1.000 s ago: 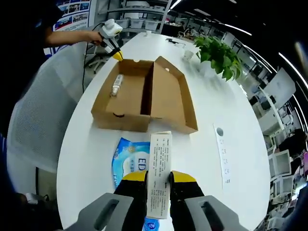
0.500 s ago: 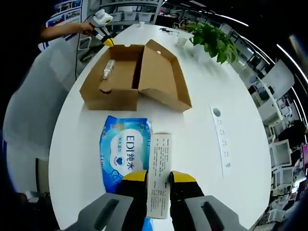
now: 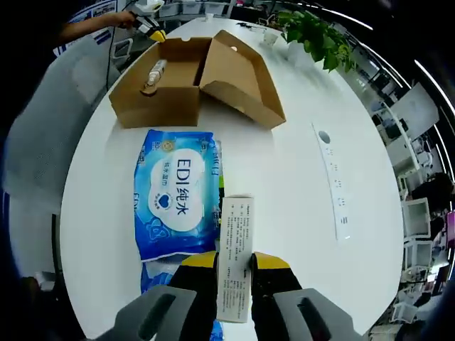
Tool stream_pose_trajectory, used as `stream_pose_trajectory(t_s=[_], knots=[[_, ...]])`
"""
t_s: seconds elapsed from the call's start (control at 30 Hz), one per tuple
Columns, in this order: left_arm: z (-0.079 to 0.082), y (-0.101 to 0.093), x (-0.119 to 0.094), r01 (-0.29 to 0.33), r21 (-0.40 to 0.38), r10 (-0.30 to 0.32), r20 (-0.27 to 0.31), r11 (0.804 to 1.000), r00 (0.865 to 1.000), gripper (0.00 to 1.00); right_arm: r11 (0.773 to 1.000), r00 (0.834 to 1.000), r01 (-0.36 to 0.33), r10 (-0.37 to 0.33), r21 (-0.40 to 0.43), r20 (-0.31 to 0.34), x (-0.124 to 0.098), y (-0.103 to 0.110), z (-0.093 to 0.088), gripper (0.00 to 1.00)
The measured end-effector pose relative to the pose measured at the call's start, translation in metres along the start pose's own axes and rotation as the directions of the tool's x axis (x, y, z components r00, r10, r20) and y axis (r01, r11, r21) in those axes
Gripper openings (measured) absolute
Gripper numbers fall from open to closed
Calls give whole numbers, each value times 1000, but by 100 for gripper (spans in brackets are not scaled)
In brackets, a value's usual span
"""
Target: Operate the shoe box by opening the lid, removing the specified soft item, and placing it in the target area until the item is outside and the box remains undamaged.
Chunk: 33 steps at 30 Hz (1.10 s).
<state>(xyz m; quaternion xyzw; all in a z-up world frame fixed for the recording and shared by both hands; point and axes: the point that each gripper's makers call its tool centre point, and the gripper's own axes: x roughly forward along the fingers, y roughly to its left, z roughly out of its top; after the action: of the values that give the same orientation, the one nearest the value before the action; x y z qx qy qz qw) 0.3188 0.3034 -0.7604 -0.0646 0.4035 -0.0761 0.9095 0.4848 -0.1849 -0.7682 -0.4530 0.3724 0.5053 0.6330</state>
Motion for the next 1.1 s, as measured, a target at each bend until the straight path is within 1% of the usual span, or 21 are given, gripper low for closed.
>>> stream_pose_trajectory(t_s=[0.13, 0.23, 0.37, 0.47, 0.53, 0.6, 0.8, 0.97, 1.07, 1.1], knots=[[0, 0, 0, 0, -3, 0, 2, 1000, 1000, 3, 1000, 1000, 4, -3, 16, -12, 3, 1, -12, 13], [0, 0, 1, 1, -3, -1, 0, 1000, 1000, 3, 1000, 999, 1, -1, 13, -33, 5, 3, -21, 13], [0, 0, 1, 1, -5, -1, 0, 1000, 1000, 3, 1000, 999, 5, -4, 18, -47, 7, 4, -28, 13], [0, 0, 2, 1, -7, -1, 2, 1000, 1000, 3, 1000, 997, 24, -24, -2, -77, 7, 2, -37, 13], [0, 0, 2, 1, -7, -1, 3, 1000, 1000, 3, 1000, 996, 21, -21, 2, -81, 7, 2, -41, 14], [0, 0, 2, 1, -8, -1, 3, 1000, 1000, 3, 1000, 995, 27, -28, -14, -100, 8, 1, -46, 14], [0, 0, 2, 3, -11, -3, 5, 1000, 1000, 3, 999, 991, 41, -41, -2, -128, 5, -2, -61, 14], [0, 0, 2, 5, -9, -5, 5, 1000, 1000, 3, 999, 991, 34, -33, 1, -126, 3, 0, -64, 14], [0, -1, 2, 6, -10, -6, 4, 1000, 1000, 3, 999, 991, 30, -31, -10, -127, 3, 1, -65, 14], [0, -1, 2, 5, -9, -5, 4, 1000, 1000, 3, 999, 992, 23, -26, -26, -124, 3, 2, -64, 14]])
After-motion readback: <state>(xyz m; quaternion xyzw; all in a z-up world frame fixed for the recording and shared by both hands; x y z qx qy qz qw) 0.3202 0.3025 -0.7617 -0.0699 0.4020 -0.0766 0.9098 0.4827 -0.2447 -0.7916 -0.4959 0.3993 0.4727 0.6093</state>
